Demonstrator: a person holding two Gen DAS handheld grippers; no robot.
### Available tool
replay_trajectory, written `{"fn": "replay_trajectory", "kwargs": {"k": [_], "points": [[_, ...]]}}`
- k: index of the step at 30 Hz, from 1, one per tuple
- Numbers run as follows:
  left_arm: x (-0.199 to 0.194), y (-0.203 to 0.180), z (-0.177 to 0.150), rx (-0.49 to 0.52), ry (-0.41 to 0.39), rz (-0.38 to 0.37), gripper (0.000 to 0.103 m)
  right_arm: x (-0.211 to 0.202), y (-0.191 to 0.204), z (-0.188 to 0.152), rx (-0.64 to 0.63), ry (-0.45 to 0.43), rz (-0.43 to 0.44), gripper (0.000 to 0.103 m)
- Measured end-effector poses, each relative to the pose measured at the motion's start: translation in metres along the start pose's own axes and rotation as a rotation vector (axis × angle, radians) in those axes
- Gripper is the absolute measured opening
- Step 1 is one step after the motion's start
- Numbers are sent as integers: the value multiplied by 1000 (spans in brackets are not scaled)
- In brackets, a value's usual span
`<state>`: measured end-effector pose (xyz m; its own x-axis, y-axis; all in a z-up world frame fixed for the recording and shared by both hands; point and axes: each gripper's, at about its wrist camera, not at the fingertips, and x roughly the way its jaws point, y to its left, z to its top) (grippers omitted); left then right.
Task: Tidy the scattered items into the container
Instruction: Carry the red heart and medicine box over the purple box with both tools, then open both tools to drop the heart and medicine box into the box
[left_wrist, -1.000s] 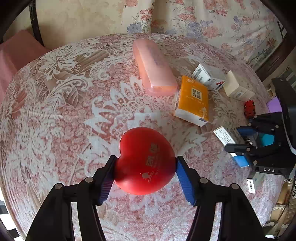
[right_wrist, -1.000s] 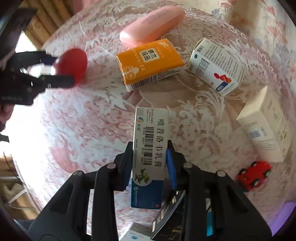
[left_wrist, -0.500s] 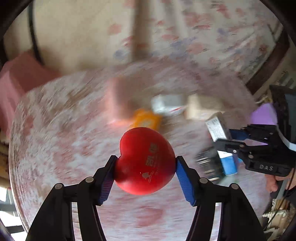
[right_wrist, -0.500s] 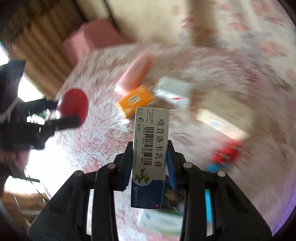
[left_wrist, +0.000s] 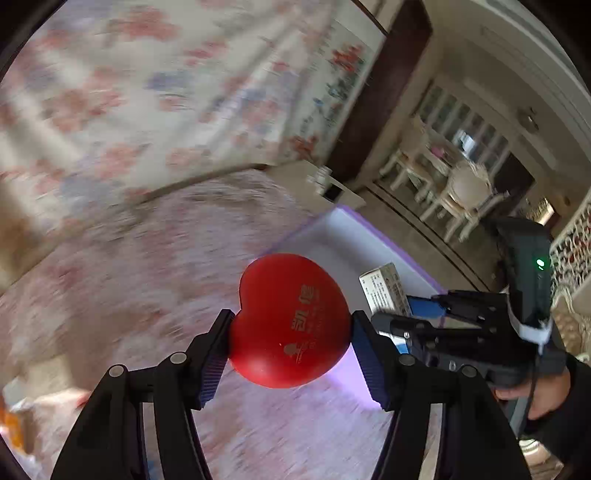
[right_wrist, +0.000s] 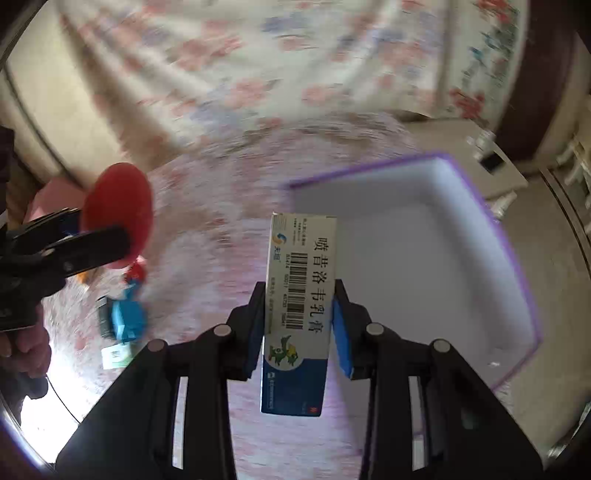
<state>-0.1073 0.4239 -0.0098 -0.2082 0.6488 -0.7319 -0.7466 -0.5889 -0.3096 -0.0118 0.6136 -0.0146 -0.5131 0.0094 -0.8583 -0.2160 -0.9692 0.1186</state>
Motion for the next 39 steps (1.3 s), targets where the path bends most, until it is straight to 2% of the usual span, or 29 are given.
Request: {"fn": "replay_trajectory", "kwargs": {"k": [3,9,18,34,37,39], "points": [[38,-26,13,18,35,-6,63,2,-39,-3,39,8,-14,37],[76,-58,18,35,86,16,63,21,-67,-5,74,26,-5,37],[97,-71,10,36,118,54,63,48,-73,-6,67,38,-14,37],[125,-83,-2,49,164,101,67,75,-70,-18,69,100,-91,38],[128,-83,-2,41,169,113,69,77,-73,-19,73,110,-95,40],[130,-83,-3,40,180,122,69,78,-75,-19,73,112,-108,48]]}}
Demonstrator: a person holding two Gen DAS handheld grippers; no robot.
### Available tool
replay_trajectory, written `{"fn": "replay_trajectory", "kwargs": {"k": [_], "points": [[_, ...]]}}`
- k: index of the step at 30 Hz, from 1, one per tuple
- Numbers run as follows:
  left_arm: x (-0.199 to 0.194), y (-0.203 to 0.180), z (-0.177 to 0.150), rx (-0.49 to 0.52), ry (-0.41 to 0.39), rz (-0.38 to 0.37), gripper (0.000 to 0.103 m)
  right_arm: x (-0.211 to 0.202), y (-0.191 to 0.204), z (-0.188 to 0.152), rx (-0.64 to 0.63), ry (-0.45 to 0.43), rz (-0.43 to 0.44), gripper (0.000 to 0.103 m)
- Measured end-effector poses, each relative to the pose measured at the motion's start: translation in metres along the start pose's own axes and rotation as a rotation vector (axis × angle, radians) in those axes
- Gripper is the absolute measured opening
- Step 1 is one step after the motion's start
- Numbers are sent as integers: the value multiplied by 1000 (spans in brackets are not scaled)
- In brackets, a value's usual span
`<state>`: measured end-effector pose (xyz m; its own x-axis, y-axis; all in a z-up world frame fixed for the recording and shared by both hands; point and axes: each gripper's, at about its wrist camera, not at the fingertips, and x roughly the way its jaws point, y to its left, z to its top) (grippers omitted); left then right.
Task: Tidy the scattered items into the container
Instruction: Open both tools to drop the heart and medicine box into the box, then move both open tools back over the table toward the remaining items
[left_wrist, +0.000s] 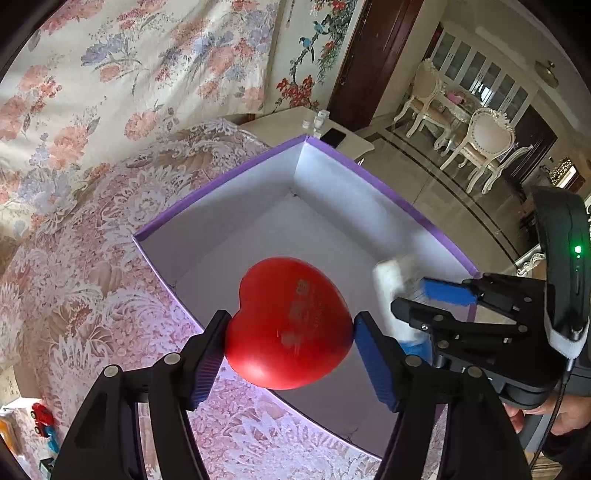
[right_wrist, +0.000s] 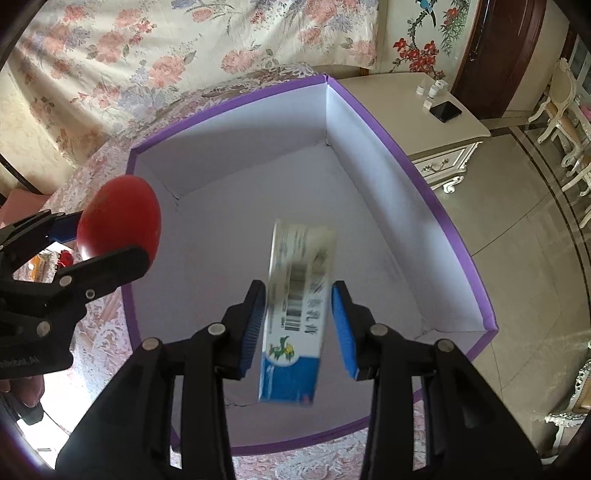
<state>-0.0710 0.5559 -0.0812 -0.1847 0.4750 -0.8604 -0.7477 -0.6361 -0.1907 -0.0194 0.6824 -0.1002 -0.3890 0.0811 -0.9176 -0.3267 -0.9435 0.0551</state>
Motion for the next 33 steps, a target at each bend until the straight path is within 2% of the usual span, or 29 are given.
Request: {"fn": "replay_trajectory", "kwargs": {"k": [3,12,33], "points": [[2,1,0,-4,5,11,76,0,-4,0,8,-4,-5,62],[-2,1,0,-19,4,8,76,-1,-10,2,25,-4,-9,62],[-27,6,-11,-60,-28,25,76,-17,4,0,-2,-25,-8,62]]}}
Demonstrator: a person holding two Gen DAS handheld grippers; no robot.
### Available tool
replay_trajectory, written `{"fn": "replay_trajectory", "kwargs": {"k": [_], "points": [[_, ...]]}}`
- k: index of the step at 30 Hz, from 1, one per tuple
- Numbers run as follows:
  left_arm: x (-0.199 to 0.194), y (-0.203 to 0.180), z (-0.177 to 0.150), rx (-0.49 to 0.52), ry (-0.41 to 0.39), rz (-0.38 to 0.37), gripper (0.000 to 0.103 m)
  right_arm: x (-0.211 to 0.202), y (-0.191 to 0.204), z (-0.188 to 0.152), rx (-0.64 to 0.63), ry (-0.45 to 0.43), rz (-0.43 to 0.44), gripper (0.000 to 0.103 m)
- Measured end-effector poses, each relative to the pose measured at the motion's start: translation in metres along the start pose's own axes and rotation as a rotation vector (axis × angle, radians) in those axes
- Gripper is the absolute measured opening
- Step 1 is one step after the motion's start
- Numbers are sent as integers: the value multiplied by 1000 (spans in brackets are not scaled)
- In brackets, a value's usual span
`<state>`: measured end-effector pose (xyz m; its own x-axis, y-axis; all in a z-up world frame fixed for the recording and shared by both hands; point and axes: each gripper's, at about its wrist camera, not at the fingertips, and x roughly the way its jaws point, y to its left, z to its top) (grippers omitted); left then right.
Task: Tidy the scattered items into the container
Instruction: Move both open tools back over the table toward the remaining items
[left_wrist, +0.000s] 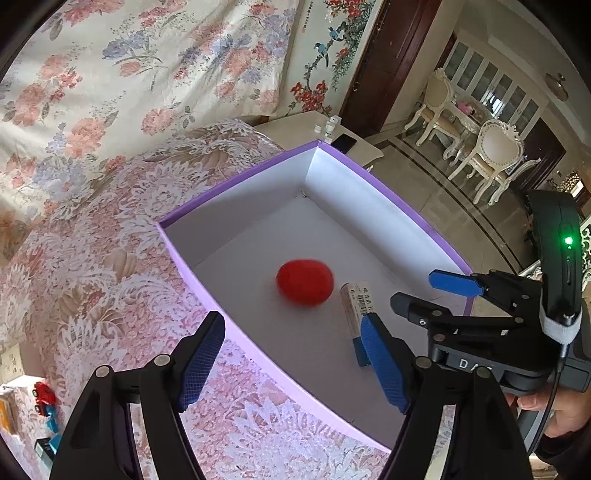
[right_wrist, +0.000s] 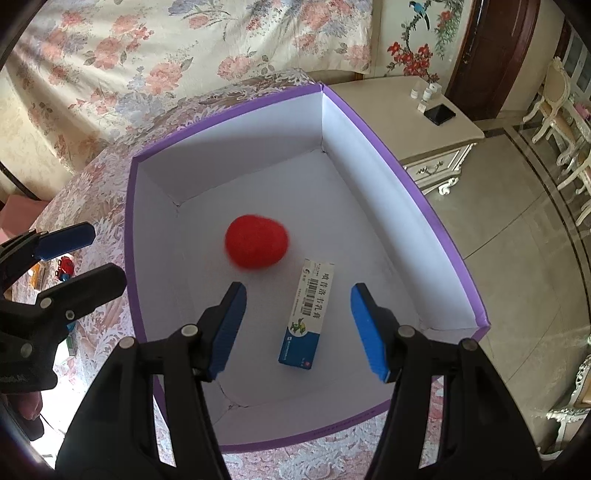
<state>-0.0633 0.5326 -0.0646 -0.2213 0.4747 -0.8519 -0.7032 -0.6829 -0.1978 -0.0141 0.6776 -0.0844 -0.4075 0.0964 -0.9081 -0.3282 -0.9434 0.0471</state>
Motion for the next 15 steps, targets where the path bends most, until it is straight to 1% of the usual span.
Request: {"fn": "replay_trajectory", "kwargs": {"k": [3,5,12,15], "points": [[-12,8,-12,-38,-16,26,77,-7,11,-2,-29,-9,8,62],[-21,15,-23,-79,-28,55,80,-10,22,-6,-53,-11,29,62],[-56,44,-65,-186,-64,161,81,-17,71,-19,-153,-6,100,62],[-76,63,-85,-249,-84,185,81,-22,93,-23,-196,-11,131,62]]}}
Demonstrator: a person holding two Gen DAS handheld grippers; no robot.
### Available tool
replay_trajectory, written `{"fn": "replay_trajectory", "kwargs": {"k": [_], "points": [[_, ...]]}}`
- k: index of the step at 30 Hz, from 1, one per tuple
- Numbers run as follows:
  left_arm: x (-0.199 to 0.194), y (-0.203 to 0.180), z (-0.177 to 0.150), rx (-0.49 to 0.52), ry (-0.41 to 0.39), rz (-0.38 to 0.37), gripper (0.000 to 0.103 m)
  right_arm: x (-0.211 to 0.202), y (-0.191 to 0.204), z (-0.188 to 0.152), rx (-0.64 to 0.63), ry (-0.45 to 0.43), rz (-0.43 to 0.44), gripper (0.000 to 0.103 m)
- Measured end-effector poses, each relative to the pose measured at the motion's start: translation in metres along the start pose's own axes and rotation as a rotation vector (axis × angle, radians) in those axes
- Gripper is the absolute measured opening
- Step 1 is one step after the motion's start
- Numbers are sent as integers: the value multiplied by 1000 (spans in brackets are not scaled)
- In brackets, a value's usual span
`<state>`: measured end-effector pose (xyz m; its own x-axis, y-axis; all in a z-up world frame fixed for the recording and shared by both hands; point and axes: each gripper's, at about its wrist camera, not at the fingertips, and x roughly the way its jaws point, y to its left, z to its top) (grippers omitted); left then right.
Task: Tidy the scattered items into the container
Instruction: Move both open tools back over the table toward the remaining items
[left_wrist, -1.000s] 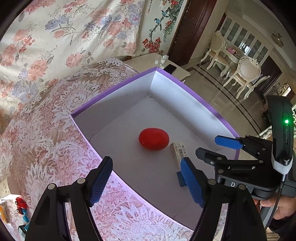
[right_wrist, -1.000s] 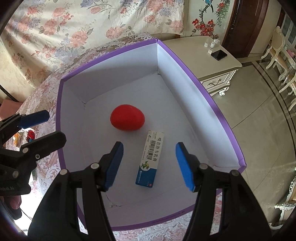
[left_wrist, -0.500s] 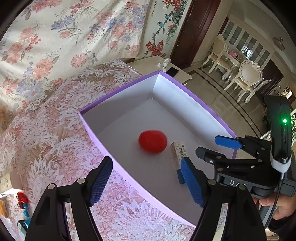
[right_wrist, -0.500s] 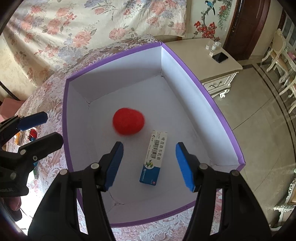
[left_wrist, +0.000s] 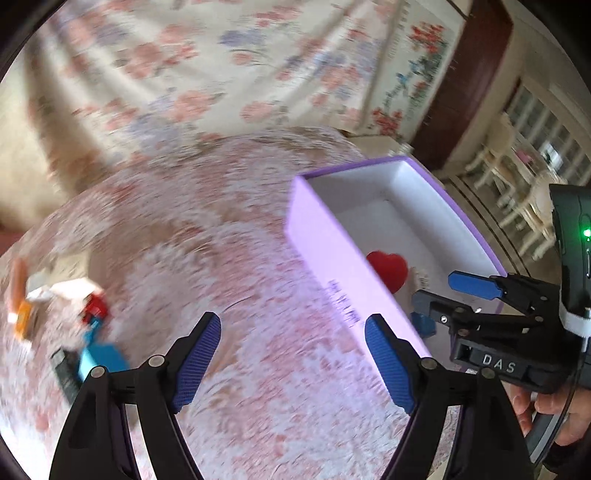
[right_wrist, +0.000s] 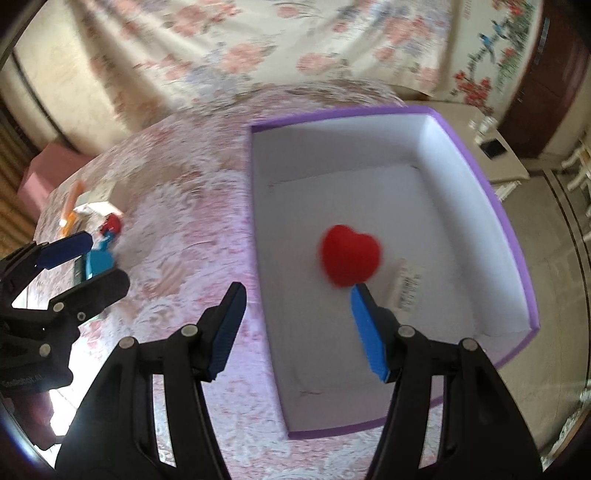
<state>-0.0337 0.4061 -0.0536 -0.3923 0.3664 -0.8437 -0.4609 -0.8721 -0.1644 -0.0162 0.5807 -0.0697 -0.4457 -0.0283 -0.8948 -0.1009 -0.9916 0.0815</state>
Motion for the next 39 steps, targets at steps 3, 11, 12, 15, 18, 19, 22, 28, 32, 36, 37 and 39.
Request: {"fn": "replay_trajectory", "kwargs": {"k": [3,11,12,15,18,19,22,28,32,36,37,39], "points": [[-16,29,-17,-57,-6,-9,81,-1,24,1,-40,-6,31,62],[-41,98,-65,-113,26,21,81,12,97,-3,-162,27,103,63],[-42,105,-69,-114,29,20,81,16,107,-4,-180,36,110,63],[-46,125,-82,-118,43,14,81,24,133,-12,-227,56,127,63],[-47,145,-95,-115,60,12,81,33,155,-18,-262,82,136,65],[-48,152,-99,-109,65,12,81,37,163,-20,-276,95,145,65],[-49,174,-114,-84,77,-1,81,49,184,-25,-325,115,163,65],[-38,221,-143,-23,114,-38,81,70,226,-34,-410,144,201,65],[-22,245,-158,61,138,-74,81,83,247,-38,-436,156,212,65],[-6,256,-165,158,166,-118,81,93,263,-41,-458,164,212,65],[-1,259,-166,181,175,-126,81,95,266,-42,-462,166,209,65],[8,261,-167,233,192,-145,80,99,271,-42,-468,170,206,65]]}}
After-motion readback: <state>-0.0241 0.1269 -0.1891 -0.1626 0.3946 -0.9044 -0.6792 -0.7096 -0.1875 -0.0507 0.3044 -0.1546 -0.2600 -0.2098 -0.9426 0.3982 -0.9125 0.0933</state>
